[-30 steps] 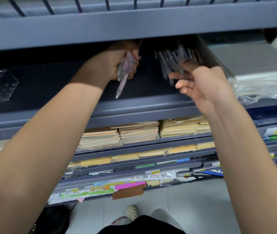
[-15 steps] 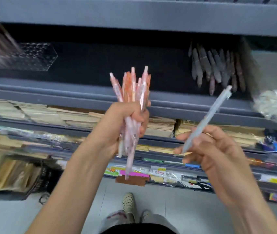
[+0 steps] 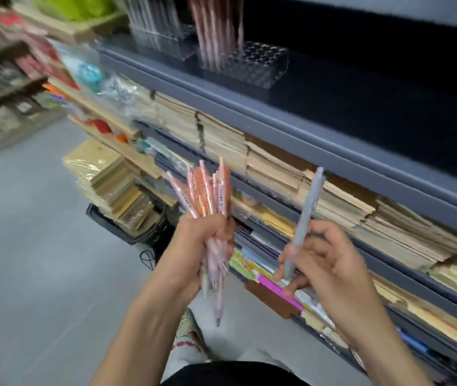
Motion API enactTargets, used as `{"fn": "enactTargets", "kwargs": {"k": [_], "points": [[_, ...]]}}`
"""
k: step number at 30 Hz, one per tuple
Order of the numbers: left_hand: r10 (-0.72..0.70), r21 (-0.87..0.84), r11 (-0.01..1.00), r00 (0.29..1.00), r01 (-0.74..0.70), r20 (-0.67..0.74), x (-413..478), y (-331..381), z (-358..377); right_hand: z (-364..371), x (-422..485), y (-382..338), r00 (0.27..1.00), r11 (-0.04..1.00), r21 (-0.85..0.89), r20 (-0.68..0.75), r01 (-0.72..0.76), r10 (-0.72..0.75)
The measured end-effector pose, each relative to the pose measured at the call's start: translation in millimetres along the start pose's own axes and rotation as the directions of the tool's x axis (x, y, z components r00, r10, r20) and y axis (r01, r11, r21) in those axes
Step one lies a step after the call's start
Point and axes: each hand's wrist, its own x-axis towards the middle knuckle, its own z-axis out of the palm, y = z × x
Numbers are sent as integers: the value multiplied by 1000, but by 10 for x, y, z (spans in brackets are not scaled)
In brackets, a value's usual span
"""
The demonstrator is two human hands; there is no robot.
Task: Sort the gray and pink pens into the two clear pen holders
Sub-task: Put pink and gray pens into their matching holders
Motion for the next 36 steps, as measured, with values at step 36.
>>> {"fn": "enactTargets", "kwargs": {"k": [36], "points": [[-91,204,977,984,58,153,2670,2326,-2710,2738,3516,-668,746,886,-314,-483,341,-458]]}}
